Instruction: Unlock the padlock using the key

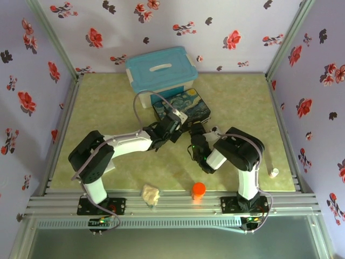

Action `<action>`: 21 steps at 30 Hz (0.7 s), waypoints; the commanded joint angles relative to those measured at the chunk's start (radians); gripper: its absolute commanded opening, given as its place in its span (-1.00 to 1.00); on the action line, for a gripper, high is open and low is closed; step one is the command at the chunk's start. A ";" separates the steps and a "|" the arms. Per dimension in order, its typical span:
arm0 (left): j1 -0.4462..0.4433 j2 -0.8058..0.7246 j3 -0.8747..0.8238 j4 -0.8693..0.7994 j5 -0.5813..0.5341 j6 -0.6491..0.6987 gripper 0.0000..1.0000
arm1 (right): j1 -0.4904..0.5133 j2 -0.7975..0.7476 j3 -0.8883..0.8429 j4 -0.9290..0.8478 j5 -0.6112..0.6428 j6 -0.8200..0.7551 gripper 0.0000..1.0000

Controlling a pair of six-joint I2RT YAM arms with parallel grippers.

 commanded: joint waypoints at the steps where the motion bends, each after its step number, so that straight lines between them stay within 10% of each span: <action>1: 0.001 0.032 -0.087 -0.292 -0.005 -0.002 -0.03 | -0.038 -0.014 -0.015 0.045 0.002 -0.025 -1.00; 5: 0.010 0.020 -0.080 -0.320 -0.038 -0.010 -0.04 | -0.071 -0.105 -0.026 -0.084 -0.134 -0.121 -1.00; 11: 0.042 -0.027 -0.071 -0.320 -0.054 -0.003 0.03 | -0.141 -0.398 0.025 -0.789 -0.542 -0.289 -1.00; 21: 0.115 -0.084 -0.005 -0.347 -0.081 0.096 0.12 | -0.230 -0.598 -0.014 -1.207 -0.913 -0.439 -1.00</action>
